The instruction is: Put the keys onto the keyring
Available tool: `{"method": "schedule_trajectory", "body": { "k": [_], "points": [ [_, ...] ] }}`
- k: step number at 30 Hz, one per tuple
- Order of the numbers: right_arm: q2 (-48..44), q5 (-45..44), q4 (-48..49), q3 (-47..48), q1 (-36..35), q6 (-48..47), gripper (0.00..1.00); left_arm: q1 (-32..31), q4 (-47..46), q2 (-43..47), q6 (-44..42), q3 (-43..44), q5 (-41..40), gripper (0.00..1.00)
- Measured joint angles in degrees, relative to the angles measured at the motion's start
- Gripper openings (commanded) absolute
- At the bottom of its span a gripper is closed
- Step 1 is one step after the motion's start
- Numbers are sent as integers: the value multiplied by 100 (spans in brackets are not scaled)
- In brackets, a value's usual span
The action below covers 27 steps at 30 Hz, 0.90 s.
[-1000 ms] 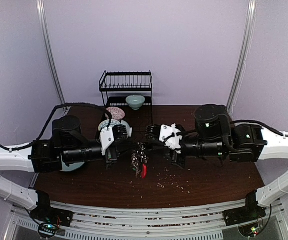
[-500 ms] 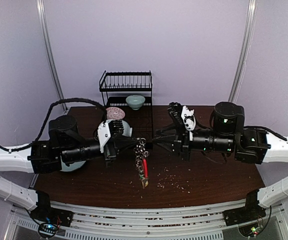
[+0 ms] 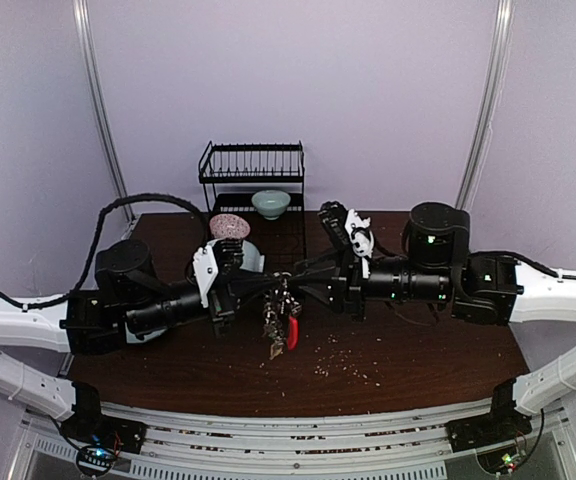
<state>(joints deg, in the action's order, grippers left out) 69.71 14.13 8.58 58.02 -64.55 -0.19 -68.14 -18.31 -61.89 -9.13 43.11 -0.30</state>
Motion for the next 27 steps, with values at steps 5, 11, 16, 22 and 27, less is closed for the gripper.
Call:
{"method": "schedule_trajectory", "body": {
  "k": [5, 11, 16, 22, 27],
  "points": [
    [26, -39, 63, 0, 0, 42, 33, -22, -306, -11, -15, -37, -39, 0],
    [26, -48, 238, -42, 4, 44, 33, -22, -614, -76, -17, -37, -83, 0],
    [24, 33, 332, -42, 7, 39, 16, -33, -634, -111, -96, -37, -105, 0],
    [-24, 63, 468, -52, 87, 118, 0, -50, -669, -111, -295, -37, -166, 0],
    [-15, 74, 428, -42, 111, 201, 10, -87, -789, -122, -415, -37, -168, 0]
  ]
}}
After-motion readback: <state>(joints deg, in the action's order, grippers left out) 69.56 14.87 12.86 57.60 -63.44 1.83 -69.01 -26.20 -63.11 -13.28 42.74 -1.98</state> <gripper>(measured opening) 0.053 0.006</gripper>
